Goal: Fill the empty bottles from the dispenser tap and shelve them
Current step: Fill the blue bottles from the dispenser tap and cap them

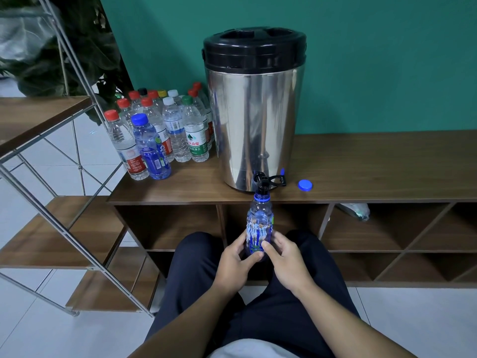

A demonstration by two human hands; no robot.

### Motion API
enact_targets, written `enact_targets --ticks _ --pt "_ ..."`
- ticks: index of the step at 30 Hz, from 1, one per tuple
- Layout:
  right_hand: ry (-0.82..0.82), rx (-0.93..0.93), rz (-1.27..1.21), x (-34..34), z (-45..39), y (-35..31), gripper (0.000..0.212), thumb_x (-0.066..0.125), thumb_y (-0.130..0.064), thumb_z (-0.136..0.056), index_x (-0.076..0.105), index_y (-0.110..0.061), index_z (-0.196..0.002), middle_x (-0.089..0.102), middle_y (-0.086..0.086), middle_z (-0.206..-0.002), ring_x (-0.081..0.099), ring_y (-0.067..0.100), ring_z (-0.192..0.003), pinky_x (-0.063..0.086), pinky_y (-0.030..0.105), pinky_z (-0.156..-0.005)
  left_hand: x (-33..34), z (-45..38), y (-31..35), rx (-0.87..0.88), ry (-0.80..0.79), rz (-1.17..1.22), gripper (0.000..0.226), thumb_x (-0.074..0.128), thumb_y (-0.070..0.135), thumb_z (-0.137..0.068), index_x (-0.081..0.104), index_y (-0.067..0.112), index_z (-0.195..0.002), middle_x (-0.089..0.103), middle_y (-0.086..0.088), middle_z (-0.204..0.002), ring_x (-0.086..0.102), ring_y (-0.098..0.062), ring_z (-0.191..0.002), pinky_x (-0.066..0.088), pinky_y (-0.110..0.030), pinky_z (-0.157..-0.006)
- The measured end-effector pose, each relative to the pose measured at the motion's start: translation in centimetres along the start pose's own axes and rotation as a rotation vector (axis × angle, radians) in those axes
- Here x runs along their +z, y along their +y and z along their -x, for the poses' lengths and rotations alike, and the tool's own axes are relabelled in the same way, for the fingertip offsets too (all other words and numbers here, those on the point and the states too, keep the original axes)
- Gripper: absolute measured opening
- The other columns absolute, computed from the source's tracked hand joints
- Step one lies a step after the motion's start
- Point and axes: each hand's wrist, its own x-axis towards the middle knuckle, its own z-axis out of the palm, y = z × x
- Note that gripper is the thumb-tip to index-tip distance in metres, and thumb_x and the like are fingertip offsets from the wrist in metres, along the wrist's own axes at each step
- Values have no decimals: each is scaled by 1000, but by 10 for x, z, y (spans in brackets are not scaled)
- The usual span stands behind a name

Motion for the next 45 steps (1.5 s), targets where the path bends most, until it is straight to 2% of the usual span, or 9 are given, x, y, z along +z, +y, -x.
enact_targets --ticks 7,17,23,32,40,45 --pt "0 6 1 0 0 -3 34 61 -8 -111 70 -25 -140 78 -9 -133 72 12 -127 58 46 -110 0 -1 -1 -4 14 -11 60 75 -2 -104 62 22 -158 76 2 -144 71 -21 -136 61 -42 -111" --pt "9 2 4 0 0 -3 35 61 -6 -111 70 -25 -139 78 -10 -132 72 10 -127 58 43 -111 0 -1 -1 -12 12 -10 62 75 -4 -103 61 21 -158 75 2 -145 70 -20 -137 61 -50 -112" --pt "8 1 -1 0 -1 0 35 60 -6 -111 70 -22 -141 78 -5 -134 72 16 -128 58 50 -111 -1 0 0 -1 1 -18 61 75 0 -105 61 25 -159 74 3 -146 69 -20 -138 59 -53 -114" --pt "2 4 1 0 -1 2 34 61 -9 -112 69 -21 -143 78 -5 -134 72 16 -128 58 50 -111 -1 0 1 -2 2 -24 62 75 0 -105 61 27 -158 74 3 -146 69 -21 -139 59 -55 -114" --pt "-4 4 -10 0 -1 3 35 62 -11 -111 69 -23 -143 77 -4 -135 72 18 -129 57 55 -111 -1 1 2 -6 -4 -27 60 75 1 -105 61 27 -158 74 5 -146 68 -18 -139 59 -50 -114" --pt "-1 0 -11 0 -1 2 35 62 -9 -111 69 -22 -143 78 -6 -134 72 15 -129 58 49 -111 0 1 2 -13 3 -14 61 75 -1 -105 61 24 -158 74 4 -146 69 -17 -139 58 -50 -116"
